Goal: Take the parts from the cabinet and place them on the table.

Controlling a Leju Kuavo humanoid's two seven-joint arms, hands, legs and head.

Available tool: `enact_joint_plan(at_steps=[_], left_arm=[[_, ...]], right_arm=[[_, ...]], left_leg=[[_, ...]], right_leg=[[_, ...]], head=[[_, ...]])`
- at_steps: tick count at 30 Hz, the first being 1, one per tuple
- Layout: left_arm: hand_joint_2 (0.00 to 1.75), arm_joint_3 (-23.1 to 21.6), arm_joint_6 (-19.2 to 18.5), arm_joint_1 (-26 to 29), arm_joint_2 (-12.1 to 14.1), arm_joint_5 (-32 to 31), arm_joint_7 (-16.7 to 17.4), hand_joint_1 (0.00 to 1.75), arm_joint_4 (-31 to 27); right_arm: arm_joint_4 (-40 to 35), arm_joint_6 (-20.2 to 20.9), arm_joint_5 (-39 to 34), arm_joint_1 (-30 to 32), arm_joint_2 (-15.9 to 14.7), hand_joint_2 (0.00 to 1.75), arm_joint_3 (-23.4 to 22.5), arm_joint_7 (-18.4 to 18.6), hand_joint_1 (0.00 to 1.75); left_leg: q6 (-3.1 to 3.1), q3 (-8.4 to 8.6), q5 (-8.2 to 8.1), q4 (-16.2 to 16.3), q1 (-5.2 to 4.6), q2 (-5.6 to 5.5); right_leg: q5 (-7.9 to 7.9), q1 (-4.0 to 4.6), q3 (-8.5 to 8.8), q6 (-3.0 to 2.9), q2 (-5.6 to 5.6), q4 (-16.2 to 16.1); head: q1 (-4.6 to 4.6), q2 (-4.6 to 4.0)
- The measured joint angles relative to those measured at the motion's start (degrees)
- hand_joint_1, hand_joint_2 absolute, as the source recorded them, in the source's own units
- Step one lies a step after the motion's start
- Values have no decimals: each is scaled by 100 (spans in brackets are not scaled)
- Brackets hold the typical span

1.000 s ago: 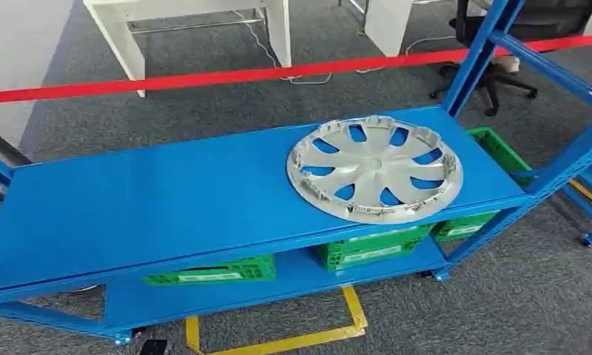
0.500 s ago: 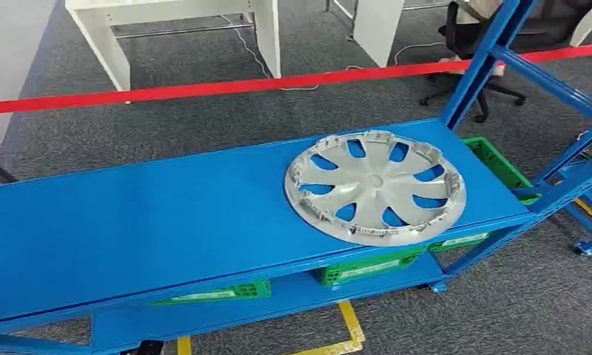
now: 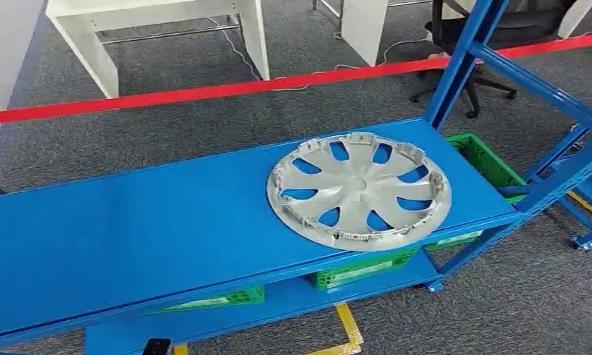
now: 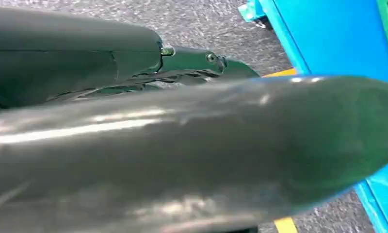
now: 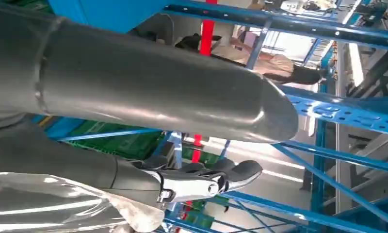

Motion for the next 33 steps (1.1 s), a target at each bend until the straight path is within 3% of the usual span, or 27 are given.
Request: enact_joint_plan(at_steps=[2, 3, 4, 5, 8, 9, 11, 13, 14, 15, 18, 20, 21, 23, 24, 25, 27, 29, 30, 33], left_arm=[[0, 0, 0, 19, 0, 2, 0, 0, 0], [0, 0, 0, 27, 0, 7, 2, 0, 0], [0, 0, 0, 17, -20, 9, 4, 0, 0], [0, 0, 2, 2, 0, 15, 4, 0, 0], [0, 0, 2, 4, 4, 20, 59, 0, 0], [0, 0, -2, 10, 4, 20, 77, 0, 0], [0, 0, -2, 13, 0, 20, 76, 0, 0], [0, 0, -20, 12, 0, 20, 76, 0, 0], [0, 0, -24, 14, 2, 20, 76, 0, 0], [0, -4, -48, 9, 4, 17, 76, 0, 0], [0, -24, -96, 12, 7, 17, 90, 0, 0], [0, -39, -103, 10, 35, 17, 90, 0, 0], [0, -42, -105, 10, 35, 17, 90, 0, 0], [0, -44, -107, 15, 48, 17, 90, 0, 0], [0, -46, -127, 24, 48, 17, 66, 0, 2], [0, -46, -166, 34, 48, 17, 16, 0, 0], [0, -52, -225, 13, 61, 11, -39, 0, 0], [0, -70, -269, -26, 81, -2, -39, 0, 0], [0, -90, -284, -50, 83, -9, -31, 0, 0], [0, -138, -334, -63, 83, -53, -20, 0, 0]], right_arm=[[4, 37, 9, 0, 0, 0, 0, 31, 0], [4, 48, 15, -3, 0, 0, 0, 39, 0], [2, 50, 17, 1, 0, 0, -4, 53, 0], [11, 55, 24, -2, 0, 0, -7, 63, 0], [50, 57, 57, -29, 0, 0, -4, 162, 0], [68, 57, 63, -29, 0, 0, -11, 175, 0], [98, 57, 63, -31, -2, 0, -20, 199, 0], [127, 72, 74, -67, -2, 0, -24, 302, 0], [144, 79, 94, -103, -4, 0, -24, 337, 0], [175, 81, 164, -140, -20, 0, -33, 428, 0], [338, 74, 304, -246, -120, 0, -150, 642, 0], [393, 70, 330, -330, -181, 0, -225, 686, 0], [417, 70, 332, -364, -183, 0, -240, 686, 0], [481, 72, 347, -397, -203, 0, -269, 706, 0], [518, 66, 352, -413, -227, 0, -295, 706, 0], [546, 39, 363, -445, -255, 0, -319, 708, 0], [610, -11, 369, -607, -358, 0, -391, 800, 0], [679, -55, 395, -791, -494, 0, -470, 915, 0], [724, -70, 422, -878, -575, 0, -498, 966, 0], [868, -68, 501, -1122, -842, 0, -531, 1060, 0]], left_leg=[[32, 12, 213, -5, -12, -13], [62, 32, 243, -41, -6, -12], [91, 92, 318, -137, 68, 4], [115, 101, 338, -165, 61, 9], [144, 78, 345, -162, 51, 18], [146, 75, 344, -159, 49, 20], [142, 82, 338, -158, 49, 18], [116, 113, 316, -153, 50, 12], [91, 121, 303, -151, 45, 12], [57, 104, 284, -118, 2, 8], [-16, 109, 327, -144, 18, 11], [-82, 63, 176, 8, 20, -1], [-113, -60, -25, 309, 33, -3], [-160, -461, -457, 1218, 62, -3], [-170, -619, -565, 1571, 65, -2], [-173, -653, -525, 1643, 68, -3], [-141, -382, -82, 1067, 69, -3], [-64, 92, 376, 49, 58, -5], [-50, 143, 294, -93, 30, -3], [1, 114, 283, -121, 13, -3]], right_leg=[[-28, -4, -4, 79, 2, -22], [-20, 1, 10, 119, 4, -46], [-58, 0, -14, 146, 3, -18], [-209, 8, -83, 171, -10, 156], [-817, -18, -649, 228, -15, 1345], [-872, -17, -793, 241, -17, 1627], [-615, -17, -694, 242, -19, 1399], [-55, -17, -156, 213, -41, 318], [-33, -14, 20, 190, -71, -67], [-33, 3, 70, 159, -57, -113], [1, 18, 73, 97, -43, -108], [34, -39, 99, 31, -59, -156], [33, -42, 98, -3, -64, -156], [30, -40, 89, -13, -69, -154], [29, -40, 87, -14, -69, -154], [29, -40, 90, -14, -66, -153], [29, -40, 105, -14, -44, -153], [23, -39, 129, 1, -37, -154], [11, 3, 114, 43, -33, -129], [59, -23, 70, 141, -33, -164]], head=[[9, 0], [2, 0], [2, 0], [35, 0], [55, 0], [53, 0], [53, 0], [57, 0], [59, 0], [50, 0], [46, 0], [37, 0], [2, 0], [2, 0], [0, 0], [2, 0], [2, 0], [0, 0], [2, 0], [7, 0]])
